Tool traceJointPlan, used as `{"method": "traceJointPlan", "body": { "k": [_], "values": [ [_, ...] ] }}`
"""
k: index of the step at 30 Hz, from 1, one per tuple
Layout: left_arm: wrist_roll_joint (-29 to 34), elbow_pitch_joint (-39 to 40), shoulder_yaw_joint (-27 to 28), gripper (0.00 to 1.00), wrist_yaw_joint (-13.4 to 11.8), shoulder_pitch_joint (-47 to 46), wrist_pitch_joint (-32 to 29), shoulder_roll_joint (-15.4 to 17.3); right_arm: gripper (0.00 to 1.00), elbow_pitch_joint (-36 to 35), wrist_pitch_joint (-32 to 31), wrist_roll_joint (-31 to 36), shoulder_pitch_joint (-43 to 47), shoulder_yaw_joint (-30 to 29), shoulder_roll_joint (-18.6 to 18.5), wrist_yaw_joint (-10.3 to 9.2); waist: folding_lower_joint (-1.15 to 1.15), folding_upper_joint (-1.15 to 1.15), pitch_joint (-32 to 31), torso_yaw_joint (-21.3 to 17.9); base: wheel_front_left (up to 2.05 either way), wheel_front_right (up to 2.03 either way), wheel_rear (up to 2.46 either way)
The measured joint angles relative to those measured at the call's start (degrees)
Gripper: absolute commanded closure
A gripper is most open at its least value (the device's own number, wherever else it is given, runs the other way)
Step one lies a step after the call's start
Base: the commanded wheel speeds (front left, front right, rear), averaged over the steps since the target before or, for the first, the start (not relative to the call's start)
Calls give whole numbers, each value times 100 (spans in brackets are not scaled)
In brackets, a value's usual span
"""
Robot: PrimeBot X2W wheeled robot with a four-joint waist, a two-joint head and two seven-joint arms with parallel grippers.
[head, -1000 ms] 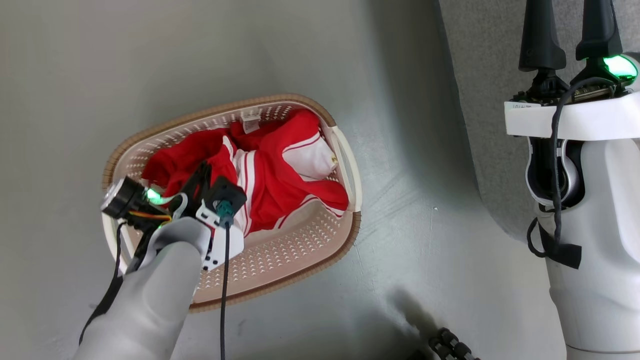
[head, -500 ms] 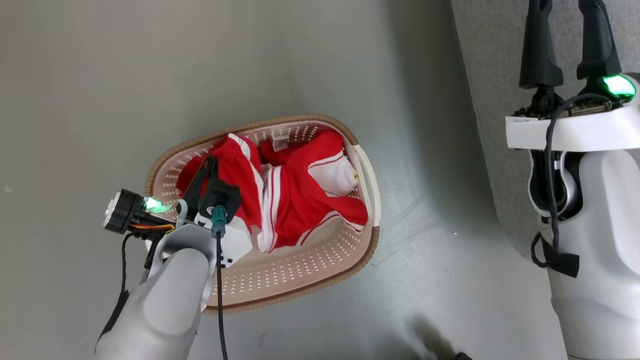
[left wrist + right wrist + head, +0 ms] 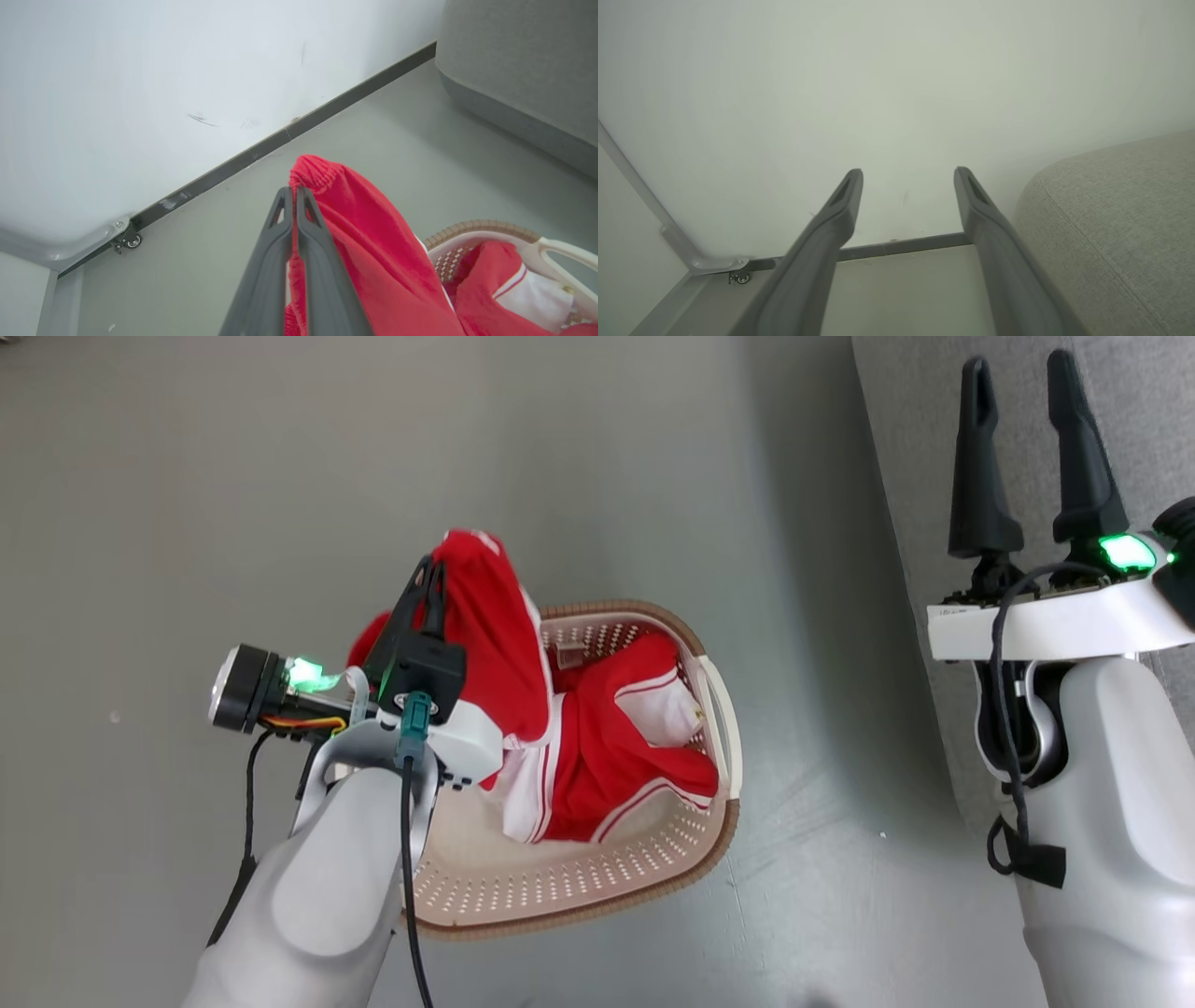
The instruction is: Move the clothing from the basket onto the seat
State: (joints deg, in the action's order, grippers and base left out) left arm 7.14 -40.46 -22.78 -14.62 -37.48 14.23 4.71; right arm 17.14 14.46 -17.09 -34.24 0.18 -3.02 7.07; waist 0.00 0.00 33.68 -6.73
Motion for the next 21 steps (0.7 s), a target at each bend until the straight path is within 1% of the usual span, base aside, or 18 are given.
{"method": "traceJointPlan", "body": {
  "k": [8, 16, 21],
  "values": [
    [-215, 734, 51, 100, 66, 41, 24, 68, 0, 137, 0, 135, 252, 31, -3, 0, 0, 0, -426, 165, 0, 0, 0],
    [-356, 1199, 108, 100, 258, 115, 24, 200, 0, 202, 0, 214, 430, 68, -5, 0, 0, 0, -879, 293, 0, 0, 0],
    [-391, 1448, 93, 100, 338, 115, 25, 219, 0, 279, 0, 242, 595, 196, -5, 0, 0, 0, -1173, 351, 0, 0, 0]
  ]
}}
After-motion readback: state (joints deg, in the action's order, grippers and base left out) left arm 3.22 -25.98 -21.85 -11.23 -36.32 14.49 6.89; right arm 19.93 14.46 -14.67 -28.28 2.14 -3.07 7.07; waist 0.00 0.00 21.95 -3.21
